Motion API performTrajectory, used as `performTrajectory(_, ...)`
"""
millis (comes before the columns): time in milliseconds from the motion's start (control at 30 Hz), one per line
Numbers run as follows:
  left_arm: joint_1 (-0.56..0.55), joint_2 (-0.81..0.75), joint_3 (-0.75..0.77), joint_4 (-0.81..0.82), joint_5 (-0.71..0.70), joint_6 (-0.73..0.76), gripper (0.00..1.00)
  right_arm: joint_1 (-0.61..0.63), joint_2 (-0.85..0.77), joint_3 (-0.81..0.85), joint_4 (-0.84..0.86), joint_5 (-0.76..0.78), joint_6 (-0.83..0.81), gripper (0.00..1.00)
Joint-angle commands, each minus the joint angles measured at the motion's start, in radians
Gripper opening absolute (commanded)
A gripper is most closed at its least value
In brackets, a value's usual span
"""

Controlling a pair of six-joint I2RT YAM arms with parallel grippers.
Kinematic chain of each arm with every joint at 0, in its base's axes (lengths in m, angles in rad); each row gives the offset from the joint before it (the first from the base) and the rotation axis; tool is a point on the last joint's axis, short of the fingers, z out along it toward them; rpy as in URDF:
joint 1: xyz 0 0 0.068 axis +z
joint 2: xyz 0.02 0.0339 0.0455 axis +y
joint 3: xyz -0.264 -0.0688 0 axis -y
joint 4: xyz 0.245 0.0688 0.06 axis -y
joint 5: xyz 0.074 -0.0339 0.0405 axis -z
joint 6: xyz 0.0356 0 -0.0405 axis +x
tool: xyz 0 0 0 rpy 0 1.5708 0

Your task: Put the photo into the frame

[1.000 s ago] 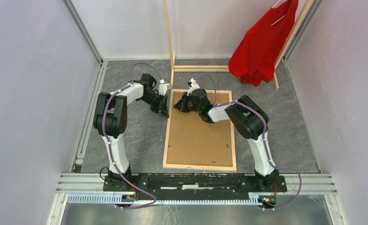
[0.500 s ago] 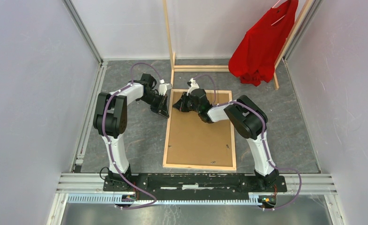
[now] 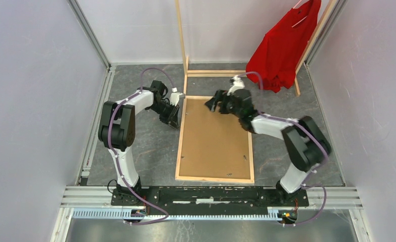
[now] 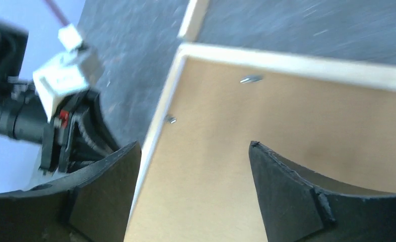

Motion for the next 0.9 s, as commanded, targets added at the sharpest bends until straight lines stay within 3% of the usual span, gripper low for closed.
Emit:
performTrajectory(0, -0.001, -0.084, -0.068, -0.03, -0.083, 0.117, 0.26, -0.106, -0.199, -0.119, -0.18, 0.19, -0.104, 0.9)
performTrajectory(167, -0.018, -0.136, -0.184, 0.032, -0.158, 0.156, 0.27, -0.24, -0.321, -0.288, -0.257, 0.328, -0.128, 0.96)
performTrajectory(400, -0.11, -0.217, -0.305, 0.073, -0.238, 0.179, 0.27, -0.322, -0.239, -0.301, -0.196, 0.238, -0.141, 0.97)
performTrajectory(567, -0.197, -0.261, -0.362, 0.081, -0.247, 0.169, 0.27, -0.304, -0.111, -0.174, -0.155, 0.097, -0.108, 0.98)
performTrajectory(867, -0.339, -0.258, -0.362, 0.087, -0.234, 0.12, 0.26, -0.13, 0.115, 0.162, -0.306, 0.084, -0.146, 0.98)
